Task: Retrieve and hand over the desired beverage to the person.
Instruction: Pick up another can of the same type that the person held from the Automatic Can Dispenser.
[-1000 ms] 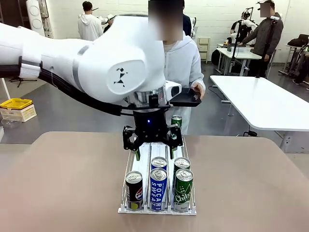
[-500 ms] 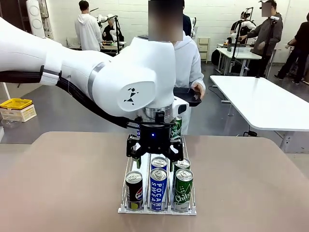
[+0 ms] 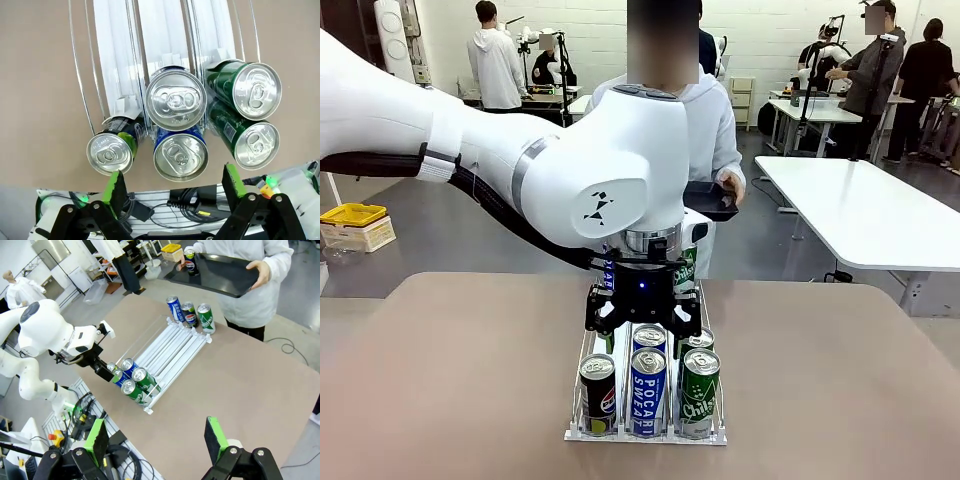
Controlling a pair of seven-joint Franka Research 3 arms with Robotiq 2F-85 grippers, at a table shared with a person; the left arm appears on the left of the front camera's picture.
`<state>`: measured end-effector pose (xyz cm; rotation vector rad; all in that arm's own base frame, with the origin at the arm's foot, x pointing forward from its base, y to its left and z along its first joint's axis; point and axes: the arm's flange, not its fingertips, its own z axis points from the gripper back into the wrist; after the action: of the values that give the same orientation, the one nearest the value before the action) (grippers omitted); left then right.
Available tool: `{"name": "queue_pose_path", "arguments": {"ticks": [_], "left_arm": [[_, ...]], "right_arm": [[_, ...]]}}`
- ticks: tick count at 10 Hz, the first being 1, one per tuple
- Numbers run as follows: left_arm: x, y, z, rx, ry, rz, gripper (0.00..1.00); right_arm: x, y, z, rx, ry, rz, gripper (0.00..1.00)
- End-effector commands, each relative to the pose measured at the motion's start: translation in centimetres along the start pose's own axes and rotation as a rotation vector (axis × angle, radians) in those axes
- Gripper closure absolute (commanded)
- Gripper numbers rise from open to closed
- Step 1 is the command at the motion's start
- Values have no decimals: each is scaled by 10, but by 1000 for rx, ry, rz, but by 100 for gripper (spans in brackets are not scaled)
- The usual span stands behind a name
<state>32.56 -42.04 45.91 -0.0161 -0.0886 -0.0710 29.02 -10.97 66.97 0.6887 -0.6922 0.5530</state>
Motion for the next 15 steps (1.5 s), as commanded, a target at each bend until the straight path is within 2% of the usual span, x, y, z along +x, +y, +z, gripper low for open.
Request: {"name": "queue_pose_path", "arguments": {"ticks": [1, 7, 15], "left_arm": [[3, -9, -5, 2, -15, 23, 0], [8, -10, -25, -15, 28, 33, 0], [10, -11, -31, -9, 49, 44, 0]], "right_arm": [[2, -1, -1, 30, -27, 14, 0], [2, -1, -1, 30, -27, 14, 0], [2, -1, -1, 30, -27, 14, 0]]}}
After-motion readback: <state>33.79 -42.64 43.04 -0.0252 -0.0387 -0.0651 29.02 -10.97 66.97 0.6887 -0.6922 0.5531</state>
